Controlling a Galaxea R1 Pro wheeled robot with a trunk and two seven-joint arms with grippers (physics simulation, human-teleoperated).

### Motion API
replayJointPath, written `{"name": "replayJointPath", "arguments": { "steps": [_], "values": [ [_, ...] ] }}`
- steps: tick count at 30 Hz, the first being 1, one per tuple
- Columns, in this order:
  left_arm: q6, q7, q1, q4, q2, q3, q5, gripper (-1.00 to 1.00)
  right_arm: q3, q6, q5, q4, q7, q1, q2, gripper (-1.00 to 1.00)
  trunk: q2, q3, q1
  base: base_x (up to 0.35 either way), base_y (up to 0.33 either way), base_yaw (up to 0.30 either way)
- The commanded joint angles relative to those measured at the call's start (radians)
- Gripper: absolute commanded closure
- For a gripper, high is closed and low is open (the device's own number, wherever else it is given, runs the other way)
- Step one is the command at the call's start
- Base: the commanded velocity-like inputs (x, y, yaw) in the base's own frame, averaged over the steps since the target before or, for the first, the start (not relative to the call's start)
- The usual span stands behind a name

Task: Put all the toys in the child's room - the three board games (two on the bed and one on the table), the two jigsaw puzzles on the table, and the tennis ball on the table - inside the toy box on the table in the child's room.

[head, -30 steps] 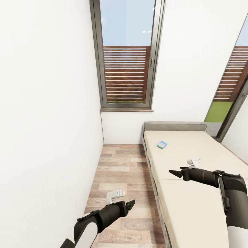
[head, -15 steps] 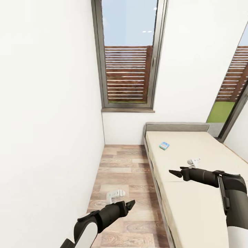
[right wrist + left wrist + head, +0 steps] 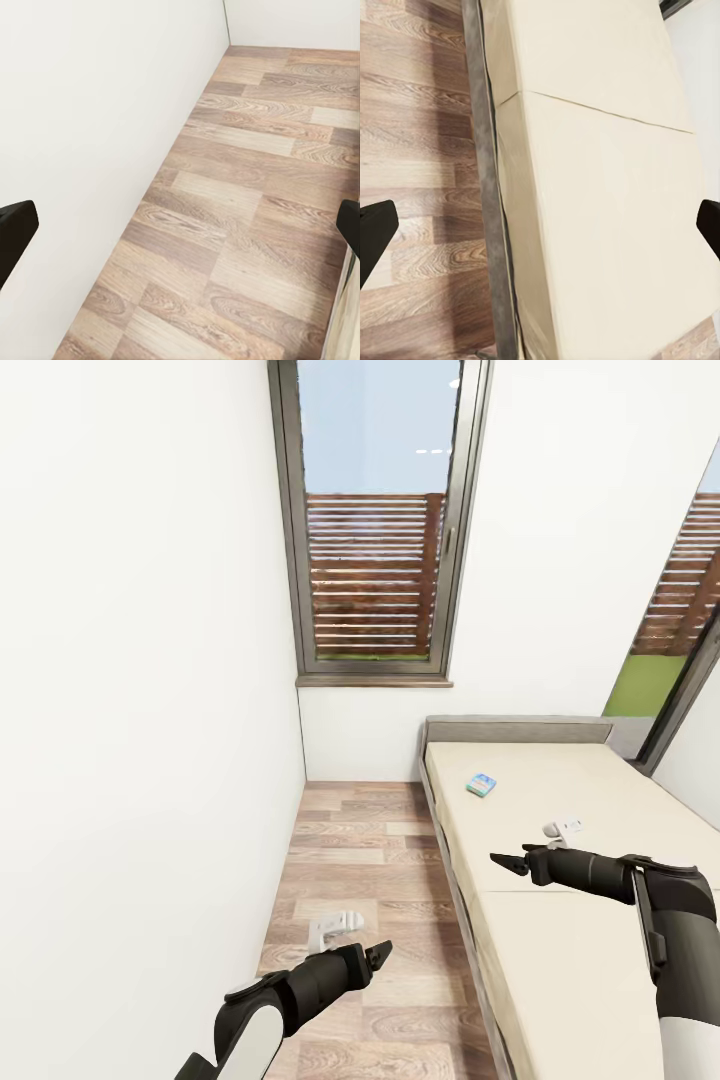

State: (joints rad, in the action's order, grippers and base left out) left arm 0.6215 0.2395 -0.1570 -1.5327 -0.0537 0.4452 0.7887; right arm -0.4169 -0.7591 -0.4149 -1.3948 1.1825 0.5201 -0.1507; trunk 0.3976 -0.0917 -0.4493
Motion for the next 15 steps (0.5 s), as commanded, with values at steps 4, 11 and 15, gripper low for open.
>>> {"name": "replayJointPath", "arguments": {
  "steps": [4,11,15],
  "values": [
    [0.003,0.01,-0.001,-0.001,0.0,0.001,0.01,-1.0,-0.002,-0.006,-0.009,-0.001,0.009,0.001,0.0,-1.0,0.002,-0.002,-0.001,0.011,0.012,0.0],
    [0.003,0.01,-0.001,-0.001,0.0,0.001,0.01,-1.0,-0.002,-0.006,-0.009,-0.001,0.009,0.001,0.0,-1.0,0.002,-0.002,-0.001,0.006,0.006,0.0],
    [0.003,0.01,-0.001,-0.001,0.0,0.001,0.01,-1.0,-0.002,-0.006,-0.009,-0.001,0.009,0.001,0.0,-1.0,0.002,-0.002,-0.001,0.002,0.003,0.0]
  ]
}}
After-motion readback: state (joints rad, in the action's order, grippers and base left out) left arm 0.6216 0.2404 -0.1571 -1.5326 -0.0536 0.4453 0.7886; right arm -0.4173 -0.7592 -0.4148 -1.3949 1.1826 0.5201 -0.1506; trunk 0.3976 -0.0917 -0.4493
